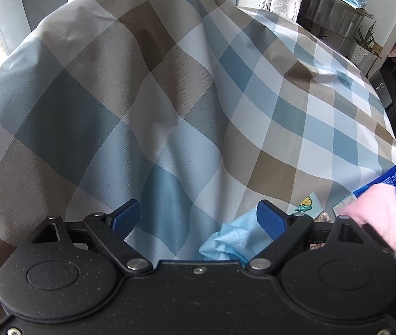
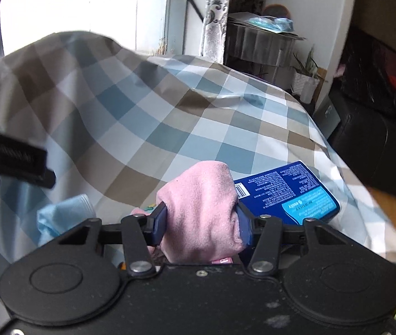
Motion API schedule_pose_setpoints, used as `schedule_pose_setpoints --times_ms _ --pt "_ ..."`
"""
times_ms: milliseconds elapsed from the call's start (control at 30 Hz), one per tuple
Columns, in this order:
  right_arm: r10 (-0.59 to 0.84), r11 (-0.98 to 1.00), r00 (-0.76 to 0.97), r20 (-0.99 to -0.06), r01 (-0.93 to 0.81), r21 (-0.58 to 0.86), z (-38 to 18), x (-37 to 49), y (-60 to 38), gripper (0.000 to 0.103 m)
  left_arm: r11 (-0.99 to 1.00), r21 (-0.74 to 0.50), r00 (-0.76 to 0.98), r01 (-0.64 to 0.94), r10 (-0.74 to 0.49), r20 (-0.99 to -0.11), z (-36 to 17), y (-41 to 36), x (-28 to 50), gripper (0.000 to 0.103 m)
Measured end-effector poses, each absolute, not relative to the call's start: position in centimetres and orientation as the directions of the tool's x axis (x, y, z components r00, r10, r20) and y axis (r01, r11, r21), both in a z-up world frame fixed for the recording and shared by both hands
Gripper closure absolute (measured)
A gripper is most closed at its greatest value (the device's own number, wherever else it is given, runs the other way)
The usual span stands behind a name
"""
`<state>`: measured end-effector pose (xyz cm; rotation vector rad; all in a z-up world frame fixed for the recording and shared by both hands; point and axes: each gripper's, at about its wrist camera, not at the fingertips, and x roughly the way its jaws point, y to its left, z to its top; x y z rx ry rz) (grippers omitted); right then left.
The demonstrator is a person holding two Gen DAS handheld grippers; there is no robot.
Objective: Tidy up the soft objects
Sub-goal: 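Grasp the blue face mask with the left gripper while the right gripper lifts the pink towel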
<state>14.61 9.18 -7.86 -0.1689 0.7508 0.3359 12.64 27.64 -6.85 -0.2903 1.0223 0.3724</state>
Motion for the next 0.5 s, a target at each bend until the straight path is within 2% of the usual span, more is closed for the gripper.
schedule_pose_setpoints --times_ms 267,500 --pt "0.305 0.937 0.684 -0.663 -0.339 0.081 -5.4 11.0 6.1 0.053 0.918 -0.022 0.423 -0.395 0.161 -0.892 -8.8 26.8 13.7 0.016" --pt "0.299 0.937 0.698 -0.651 -0.343 0.062 -5.2 7.0 4.1 0.052 0.944 -0.009 0.42 -0.329 0.138 -0.897 -9.8 25.2 14.0 0.015"
